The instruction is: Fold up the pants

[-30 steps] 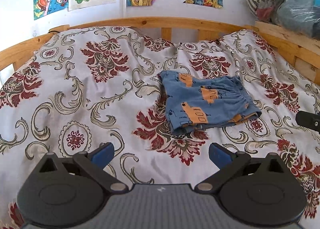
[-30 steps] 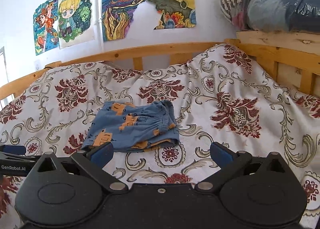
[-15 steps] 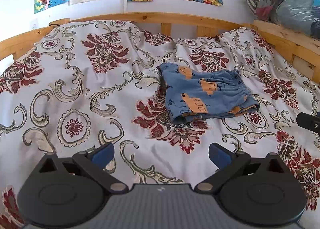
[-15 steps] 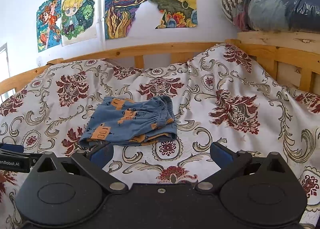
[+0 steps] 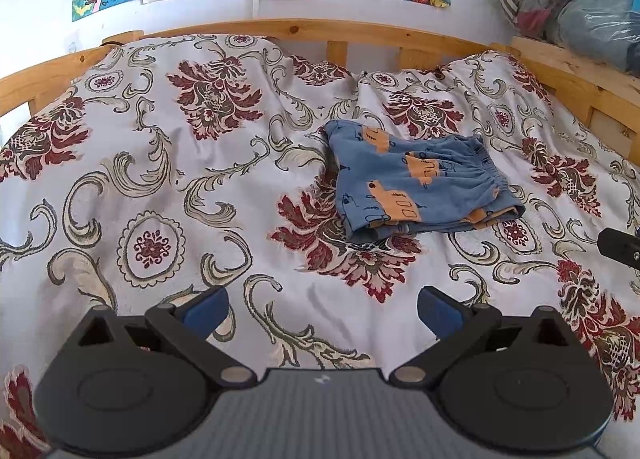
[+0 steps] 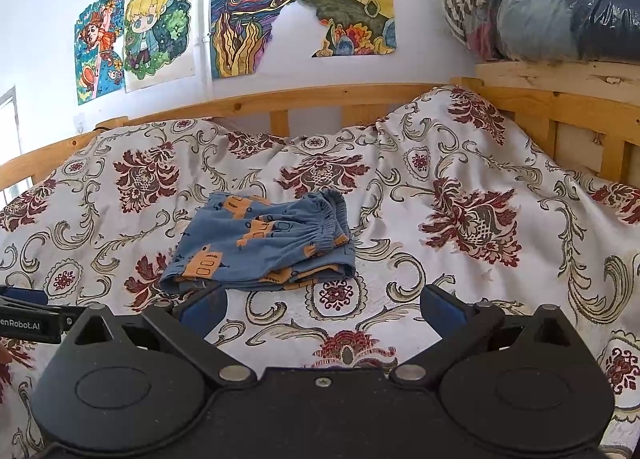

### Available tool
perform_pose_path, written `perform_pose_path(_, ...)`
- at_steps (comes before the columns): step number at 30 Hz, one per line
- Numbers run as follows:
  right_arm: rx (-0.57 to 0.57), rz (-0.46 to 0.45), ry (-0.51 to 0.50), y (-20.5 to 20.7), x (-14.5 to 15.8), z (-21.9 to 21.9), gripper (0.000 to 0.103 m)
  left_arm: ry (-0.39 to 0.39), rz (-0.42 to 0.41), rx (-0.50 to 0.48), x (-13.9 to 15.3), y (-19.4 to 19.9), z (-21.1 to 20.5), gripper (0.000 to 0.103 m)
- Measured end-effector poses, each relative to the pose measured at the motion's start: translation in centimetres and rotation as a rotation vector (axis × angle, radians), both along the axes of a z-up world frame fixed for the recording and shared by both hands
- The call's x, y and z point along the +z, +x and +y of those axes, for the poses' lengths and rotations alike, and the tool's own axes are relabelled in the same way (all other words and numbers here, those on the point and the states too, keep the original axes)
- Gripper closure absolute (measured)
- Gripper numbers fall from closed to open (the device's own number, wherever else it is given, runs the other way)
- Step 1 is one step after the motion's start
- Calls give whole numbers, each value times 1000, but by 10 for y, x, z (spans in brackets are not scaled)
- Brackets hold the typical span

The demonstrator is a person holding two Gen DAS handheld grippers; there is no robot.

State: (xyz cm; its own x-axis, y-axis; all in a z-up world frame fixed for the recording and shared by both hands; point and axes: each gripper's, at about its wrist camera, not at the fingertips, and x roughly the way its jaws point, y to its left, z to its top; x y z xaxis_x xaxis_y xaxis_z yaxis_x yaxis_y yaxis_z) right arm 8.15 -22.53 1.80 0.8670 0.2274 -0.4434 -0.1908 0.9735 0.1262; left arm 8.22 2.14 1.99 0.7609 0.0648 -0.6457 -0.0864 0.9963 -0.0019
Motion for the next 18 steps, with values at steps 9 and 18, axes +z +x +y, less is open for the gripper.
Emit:
perform_pose_path(9, 1, 5, 2, -1, -2, 1, 1, 1, 9, -2, -1, 1, -1, 0)
perform_pose_path(18, 0, 7, 3, -2, -3, 2, 1, -2, 13, 1, -1, 1, 0, 0)
